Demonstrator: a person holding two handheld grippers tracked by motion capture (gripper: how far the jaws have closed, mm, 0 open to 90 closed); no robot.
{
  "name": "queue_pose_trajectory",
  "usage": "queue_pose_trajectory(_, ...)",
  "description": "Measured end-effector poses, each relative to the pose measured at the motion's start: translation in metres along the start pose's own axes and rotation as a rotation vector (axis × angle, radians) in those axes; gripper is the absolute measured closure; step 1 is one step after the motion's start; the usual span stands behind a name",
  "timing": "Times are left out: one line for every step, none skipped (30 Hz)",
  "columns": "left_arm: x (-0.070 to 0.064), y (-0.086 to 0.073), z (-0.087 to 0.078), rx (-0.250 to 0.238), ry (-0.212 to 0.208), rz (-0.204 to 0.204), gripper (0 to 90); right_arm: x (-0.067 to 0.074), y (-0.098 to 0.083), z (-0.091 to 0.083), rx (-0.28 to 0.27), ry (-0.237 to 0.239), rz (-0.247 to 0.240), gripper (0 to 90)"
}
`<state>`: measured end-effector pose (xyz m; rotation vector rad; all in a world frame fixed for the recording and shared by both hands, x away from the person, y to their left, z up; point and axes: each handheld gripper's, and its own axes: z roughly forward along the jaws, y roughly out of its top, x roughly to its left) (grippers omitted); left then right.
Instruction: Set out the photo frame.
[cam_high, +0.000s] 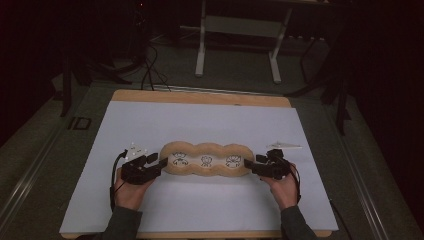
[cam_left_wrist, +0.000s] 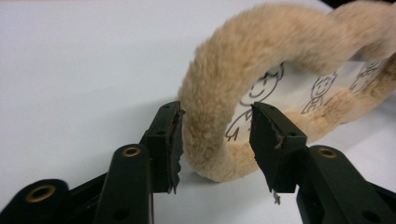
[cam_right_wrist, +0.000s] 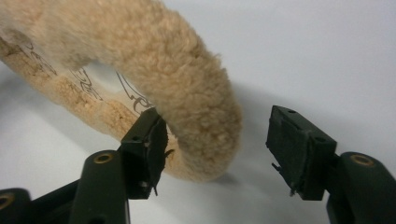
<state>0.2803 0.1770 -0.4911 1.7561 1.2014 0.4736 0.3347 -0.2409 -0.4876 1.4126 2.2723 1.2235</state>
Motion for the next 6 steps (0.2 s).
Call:
queue_pose_trajectory(0.000,0.001,-0.003,-0.012,0.007,0.011,52.3,0.000,0.000,-0.003,-0.006,-0.004,-0.006,35.6)
queue_pose_trajectory(0.002,0.003,-0.008,-0.025,0.018,0.023,51.6,-0.001,0.001,-0.006,-0.009,-0.009,-0.017,34.8)
queue_pose_trajectory(0.003,0.005,-0.011,-0.036,0.030,0.031,50.7,-0.001,0.001,-0.009,-0.010,-0.015,-0.035,34.0)
queue_pose_trajectory(0.005,0.006,-0.013,-0.043,0.038,0.037,49.5,-0.002,0.001,-0.012,-0.010,-0.020,-0.044,32.8)
queue_pose_trajectory(0.008,0.008,-0.017,-0.045,0.050,0.045,48.6,-0.003,0.001,-0.015,-0.012,-0.023,-0.053,31.9)
queue_pose_trajectory(0.011,0.009,-0.019,-0.045,0.069,0.051,47.3,-0.004,0.002,-0.018,-0.014,-0.027,-0.063,31.8)
